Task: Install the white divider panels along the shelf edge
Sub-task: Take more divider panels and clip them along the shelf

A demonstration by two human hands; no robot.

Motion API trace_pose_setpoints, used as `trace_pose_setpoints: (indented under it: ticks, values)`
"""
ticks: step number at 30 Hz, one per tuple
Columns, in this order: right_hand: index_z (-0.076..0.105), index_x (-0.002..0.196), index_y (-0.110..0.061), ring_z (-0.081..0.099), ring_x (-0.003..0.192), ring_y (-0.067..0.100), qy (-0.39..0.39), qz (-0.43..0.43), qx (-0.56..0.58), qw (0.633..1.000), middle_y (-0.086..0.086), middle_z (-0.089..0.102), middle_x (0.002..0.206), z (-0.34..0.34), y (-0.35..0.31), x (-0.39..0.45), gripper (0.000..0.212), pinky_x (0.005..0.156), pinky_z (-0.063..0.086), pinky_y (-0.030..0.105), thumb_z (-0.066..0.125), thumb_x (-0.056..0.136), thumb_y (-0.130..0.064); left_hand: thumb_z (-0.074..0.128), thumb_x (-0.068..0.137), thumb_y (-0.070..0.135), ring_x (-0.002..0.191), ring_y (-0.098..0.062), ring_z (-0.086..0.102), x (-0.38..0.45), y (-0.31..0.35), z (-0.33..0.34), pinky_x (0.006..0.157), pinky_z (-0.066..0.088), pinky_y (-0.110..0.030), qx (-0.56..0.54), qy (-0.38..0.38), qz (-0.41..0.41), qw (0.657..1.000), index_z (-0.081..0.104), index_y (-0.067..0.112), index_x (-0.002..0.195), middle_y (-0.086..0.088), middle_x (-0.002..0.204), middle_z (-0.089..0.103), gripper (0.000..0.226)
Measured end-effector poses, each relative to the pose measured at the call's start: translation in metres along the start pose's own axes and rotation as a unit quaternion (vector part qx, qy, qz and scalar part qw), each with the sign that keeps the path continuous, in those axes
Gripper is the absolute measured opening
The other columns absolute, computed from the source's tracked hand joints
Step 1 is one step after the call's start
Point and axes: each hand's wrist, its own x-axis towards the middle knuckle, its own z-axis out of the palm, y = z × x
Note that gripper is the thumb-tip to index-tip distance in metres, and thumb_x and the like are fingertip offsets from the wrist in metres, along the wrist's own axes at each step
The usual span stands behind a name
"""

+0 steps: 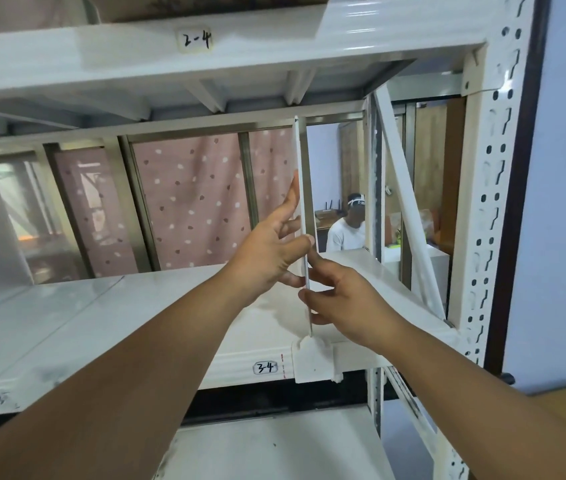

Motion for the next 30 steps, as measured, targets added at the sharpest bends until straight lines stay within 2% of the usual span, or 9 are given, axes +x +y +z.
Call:
trace_pose_setpoints:
  ticks: [4, 7, 11, 14, 16, 18, 22, 27, 30]
  values:
    - [0.045, 0.152, -0.044, 0.067, 0.074, 0.003, 0.005, -0.039, -0.044, 0.998, -0.006, 0.067, 0.127, 0.006, 0.005, -0.004, 0.063, 0.09, 0.062, 0.051, 0.062, 0.1, -0.013, 0.058, 0.107, 0.01, 0.153, -0.036, 0.046, -0.001, -0.004, 0.0, 0.077, 0.069, -0.05, 0.023, 0.001, 0.01, 1.0, 0.018, 0.056, 0.167, -0.013, 0.168, 0.045, 0.086]
    - [0.052, 0.135, -0.06, 0.065, 0.072, 0.005, 0.02, -0.052, -0.068, 0.996, -0.012, 0.074, 0.109, 0.009, 0.009, -0.006, 0.059, 0.085, 0.061, 0.053, 0.06, 0.096, -0.016, 0.057, 0.106, 0.007, 0.154, -0.039, 0.045, -0.001, -0.008, 0.001, 0.073, 0.069, -0.051, 0.025, -0.001, 0.019, 1.0, 0.022, 0.055, 0.167, -0.011, 0.168, 0.046, 0.085]
    - [0.055, 0.143, -0.046, 0.058, 0.067, 0.012, 0.022, -0.044, -0.068, 0.996, -0.006, 0.07, 0.09, 0.01, 0.015, -0.01, 0.055, 0.075, 0.059, 0.052, 0.058, 0.097, -0.015, 0.056, 0.106, 0.006, 0.155, -0.035, 0.045, -0.003, -0.016, 0.005, 0.069, 0.07, -0.042, 0.039, -0.001, 0.028, 0.999, 0.021, 0.057, 0.166, -0.009, 0.169, 0.046, 0.086]
    - [0.052, 0.143, -0.049, 0.055, 0.068, 0.012, 0.014, -0.06, -0.094, 0.994, 0.003, 0.067, 0.085, 0.012, 0.016, -0.013, 0.056, 0.07, 0.056, 0.045, 0.056, 0.098, -0.015, 0.059, 0.107, 0.01, 0.147, -0.037, 0.054, -0.005, -0.024, 0.001, 0.07, 0.07, -0.04, 0.04, 0.003, 0.023, 0.999, 0.024, 0.054, 0.167, -0.017, 0.163, 0.052, 0.082]
    - [0.048, 0.149, -0.046, 0.051, 0.063, 0.005, 0.016, -0.076, -0.116, 0.99, -0.012, 0.063, 0.073, 0.013, 0.017, -0.012, 0.061, 0.064, 0.048, 0.028, 0.055, 0.099, -0.013, 0.06, 0.107, 0.011, 0.142, -0.038, 0.057, -0.006, -0.026, -0.001, 0.072, 0.07, -0.04, 0.027, 0.001, 0.015, 1.0, 0.026, 0.052, 0.167, -0.022, 0.16, 0.052, 0.081]
    - [0.046, 0.151, -0.044, 0.051, 0.061, 0.003, 0.016, -0.08, -0.133, 0.988, -0.02, 0.06, 0.067, 0.014, 0.016, -0.014, 0.062, 0.062, 0.043, 0.019, 0.056, 0.098, -0.011, 0.06, 0.106, 0.01, 0.119, -0.026, 0.067, -0.008, -0.027, -0.003, 0.07, 0.069, -0.036, 0.023, 0.002, 0.018, 1.0, 0.027, 0.051, 0.167, -0.021, 0.159, 0.053, 0.08]
    - [0.045, 0.152, -0.043, 0.048, 0.059, 0.008, 0.015, -0.069, -0.171, 0.983, 0.009, 0.06, 0.07, 0.011, 0.017, -0.021, 0.062, 0.061, 0.042, 0.027, 0.057, 0.099, -0.012, 0.059, 0.102, 0.011, 0.081, -0.002, 0.067, -0.013, -0.032, 0.005, 0.062, 0.059, -0.023, 0.035, -0.007, 0.033, 0.999, 0.036, 0.054, 0.162, -0.011, 0.15, 0.062, 0.077]
    - [0.032, 0.16, -0.036, 0.053, 0.066, 0.013, 0.021, -0.077, -0.245, 0.966, -0.003, 0.059, 0.072, 0.014, 0.022, -0.027, 0.063, 0.066, 0.045, 0.032, 0.055, 0.104, -0.021, 0.058, 0.099, 0.014, 0.084, -0.014, 0.06, -0.012, -0.04, 0.007, 0.064, 0.054, -0.025, 0.016, -0.007, 0.027, 0.999, 0.039, 0.054, 0.16, -0.007, 0.144, 0.066, 0.075]
    - [0.037, 0.157, -0.042, 0.052, 0.061, 0.008, 0.029, -0.068, -0.206, 0.976, -0.009, 0.055, 0.065, 0.013, 0.026, -0.031, 0.06, 0.059, 0.04, 0.018, 0.057, 0.104, -0.022, 0.057, 0.102, 0.009, 0.084, -0.019, 0.056, -0.012, -0.044, 0.01, 0.067, 0.054, -0.033, 0.017, 0.002, 0.024, 1.0, 0.04, 0.055, 0.159, 0.002, 0.132, 0.073, 0.075]
